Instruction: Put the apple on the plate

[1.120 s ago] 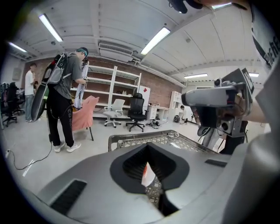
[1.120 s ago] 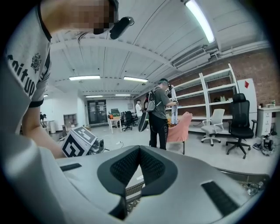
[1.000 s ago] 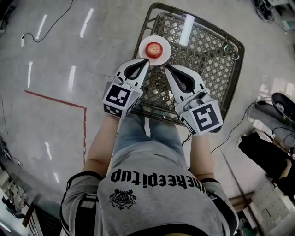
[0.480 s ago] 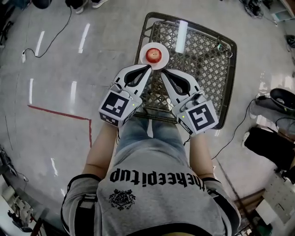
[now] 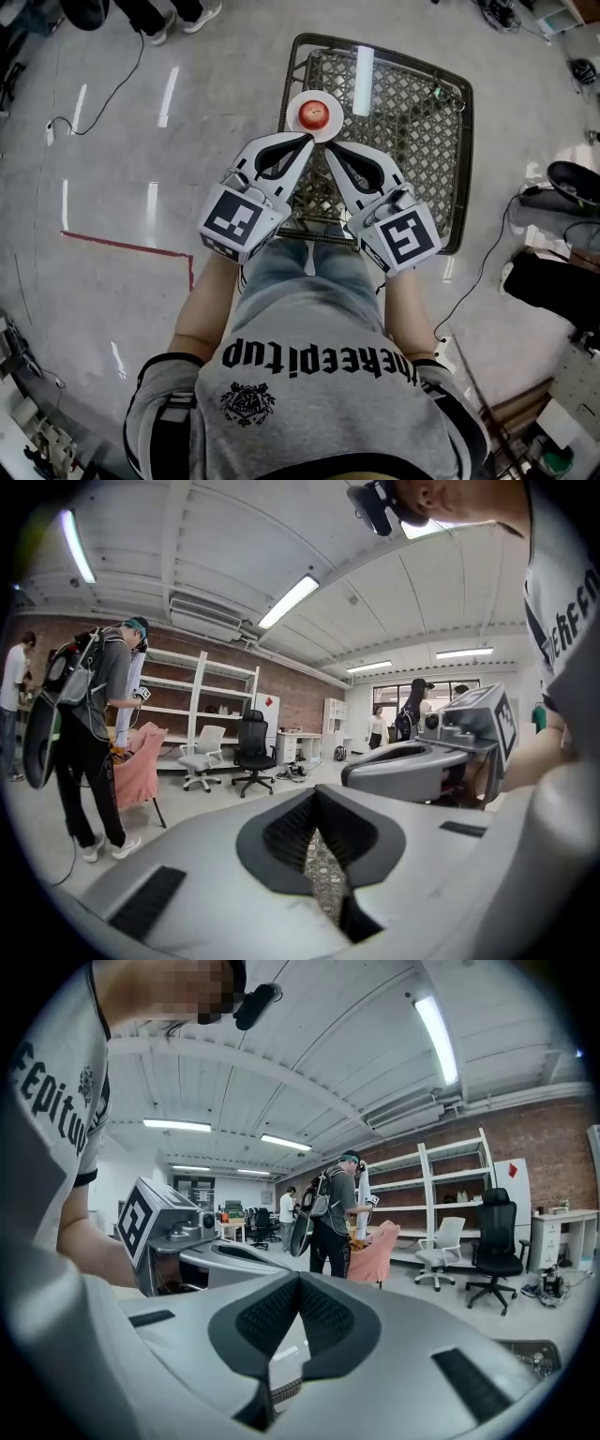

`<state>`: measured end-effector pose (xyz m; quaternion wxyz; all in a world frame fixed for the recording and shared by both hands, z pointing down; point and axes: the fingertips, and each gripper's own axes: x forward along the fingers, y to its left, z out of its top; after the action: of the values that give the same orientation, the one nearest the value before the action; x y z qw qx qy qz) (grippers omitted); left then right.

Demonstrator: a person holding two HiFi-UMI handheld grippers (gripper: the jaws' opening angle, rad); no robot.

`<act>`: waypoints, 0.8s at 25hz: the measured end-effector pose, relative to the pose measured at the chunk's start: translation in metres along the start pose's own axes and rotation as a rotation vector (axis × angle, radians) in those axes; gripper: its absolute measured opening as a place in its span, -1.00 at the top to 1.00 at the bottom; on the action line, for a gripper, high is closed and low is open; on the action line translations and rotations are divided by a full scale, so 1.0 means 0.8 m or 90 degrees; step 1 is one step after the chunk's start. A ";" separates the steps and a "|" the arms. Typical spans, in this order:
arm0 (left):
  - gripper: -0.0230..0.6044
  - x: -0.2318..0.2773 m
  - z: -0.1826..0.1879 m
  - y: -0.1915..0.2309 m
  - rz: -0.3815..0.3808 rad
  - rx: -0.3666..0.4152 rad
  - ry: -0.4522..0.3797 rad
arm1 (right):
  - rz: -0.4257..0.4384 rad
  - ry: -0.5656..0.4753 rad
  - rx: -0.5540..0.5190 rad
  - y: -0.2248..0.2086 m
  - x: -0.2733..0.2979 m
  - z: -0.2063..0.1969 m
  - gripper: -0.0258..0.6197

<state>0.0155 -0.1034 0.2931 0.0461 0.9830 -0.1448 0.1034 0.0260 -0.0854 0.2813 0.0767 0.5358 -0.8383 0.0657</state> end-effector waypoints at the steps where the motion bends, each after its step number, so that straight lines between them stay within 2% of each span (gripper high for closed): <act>1: 0.90 -0.003 0.002 -0.003 -0.004 0.004 -0.002 | -0.003 -0.003 -0.001 0.004 -0.001 0.002 0.93; 8: 0.90 -0.026 0.018 -0.018 -0.028 0.025 -0.012 | -0.020 -0.020 -0.005 0.028 -0.012 0.015 0.93; 20: 0.90 -0.043 0.021 -0.019 -0.045 0.025 -0.027 | -0.029 -0.050 -0.004 0.040 -0.016 0.029 0.93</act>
<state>-0.0089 -0.0814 0.2688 0.0275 0.9901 -0.1093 0.0841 0.0008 -0.0655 0.2548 0.0469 0.5566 -0.8284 0.0403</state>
